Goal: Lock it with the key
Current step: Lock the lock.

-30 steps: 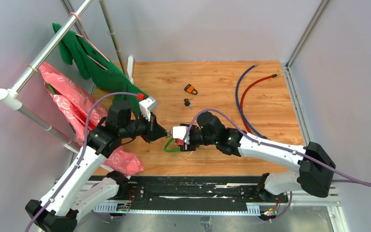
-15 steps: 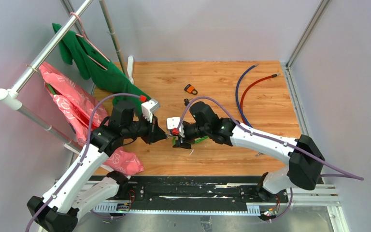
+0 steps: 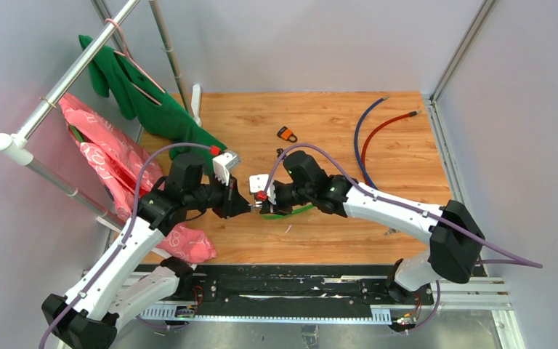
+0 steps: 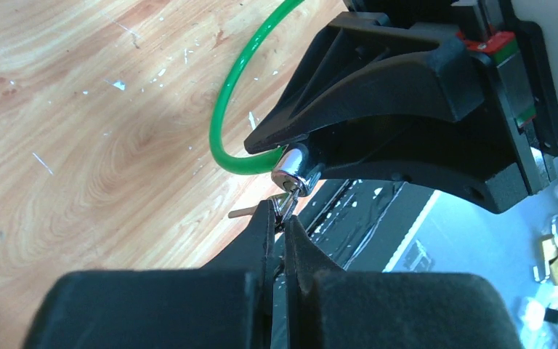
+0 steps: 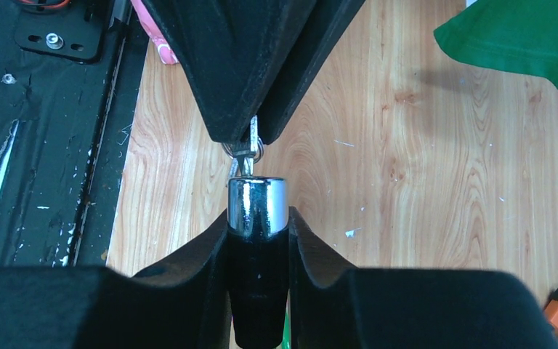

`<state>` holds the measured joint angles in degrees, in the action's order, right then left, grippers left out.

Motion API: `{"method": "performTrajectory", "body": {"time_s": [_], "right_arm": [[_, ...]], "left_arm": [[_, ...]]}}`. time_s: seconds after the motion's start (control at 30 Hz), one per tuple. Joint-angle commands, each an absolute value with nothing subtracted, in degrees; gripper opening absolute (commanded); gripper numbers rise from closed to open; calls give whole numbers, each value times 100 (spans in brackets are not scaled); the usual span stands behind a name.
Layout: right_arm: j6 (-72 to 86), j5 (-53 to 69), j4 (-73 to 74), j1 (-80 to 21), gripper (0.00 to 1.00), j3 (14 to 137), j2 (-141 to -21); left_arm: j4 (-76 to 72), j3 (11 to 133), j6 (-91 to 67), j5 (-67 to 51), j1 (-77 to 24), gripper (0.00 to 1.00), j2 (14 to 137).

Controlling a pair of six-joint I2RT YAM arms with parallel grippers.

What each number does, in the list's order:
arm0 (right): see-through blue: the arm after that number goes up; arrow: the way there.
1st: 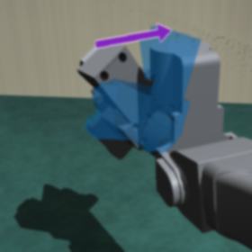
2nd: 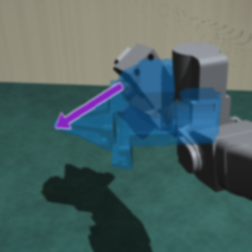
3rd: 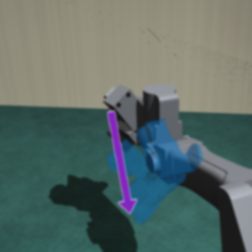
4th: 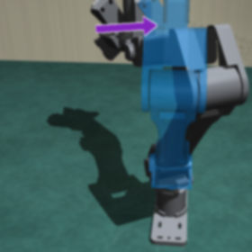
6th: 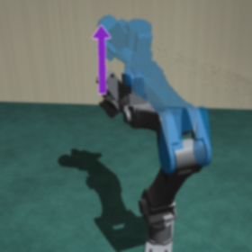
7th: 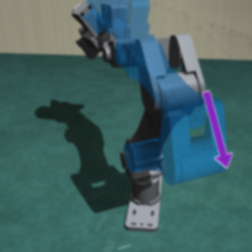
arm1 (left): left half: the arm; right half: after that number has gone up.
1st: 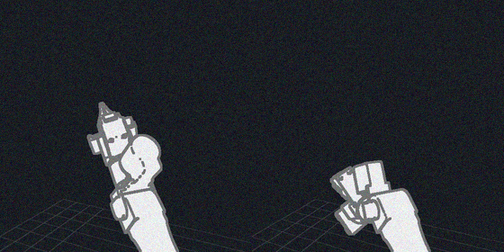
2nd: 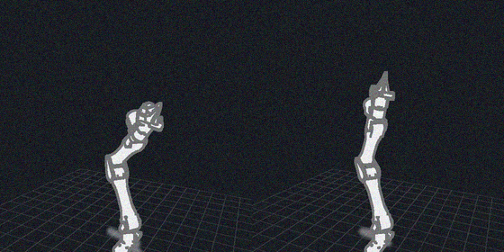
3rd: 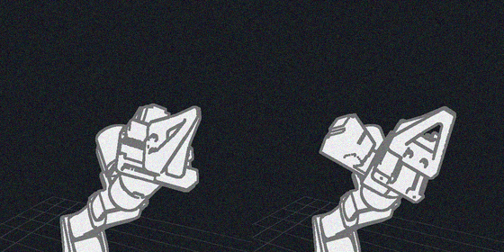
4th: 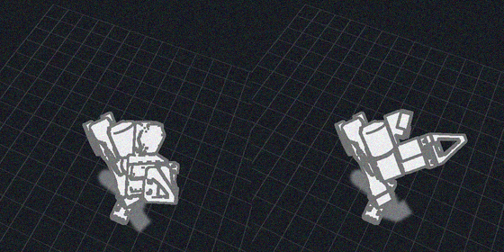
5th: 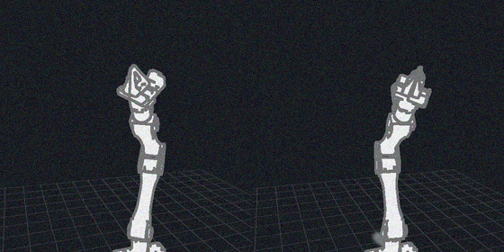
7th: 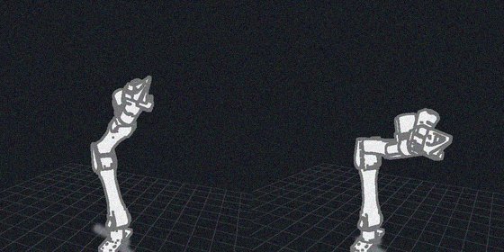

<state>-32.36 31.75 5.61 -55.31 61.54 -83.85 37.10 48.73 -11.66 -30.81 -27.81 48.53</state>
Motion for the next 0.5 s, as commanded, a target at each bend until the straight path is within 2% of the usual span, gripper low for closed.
{"method": "performTrajectory", "body": {"time_s": [0.0, 0.23, 0.47], "right_arm": [[-3310, 3136, 459, -5513, 0, 6001, -8332], [-3568, 3087, -862, -5588, 0, 4914, -7447], [-3522, 2987, -1108, -5625, 0, 4675, -7190]], "left_arm": [[3372, 4738, -2209, -3348, -2760, 0, 4842], [2856, 4311, -3047, -3618, -2629, 0, 4815], [2440, 4232, -3155, -3793, -2610, 0, 4840]]}}
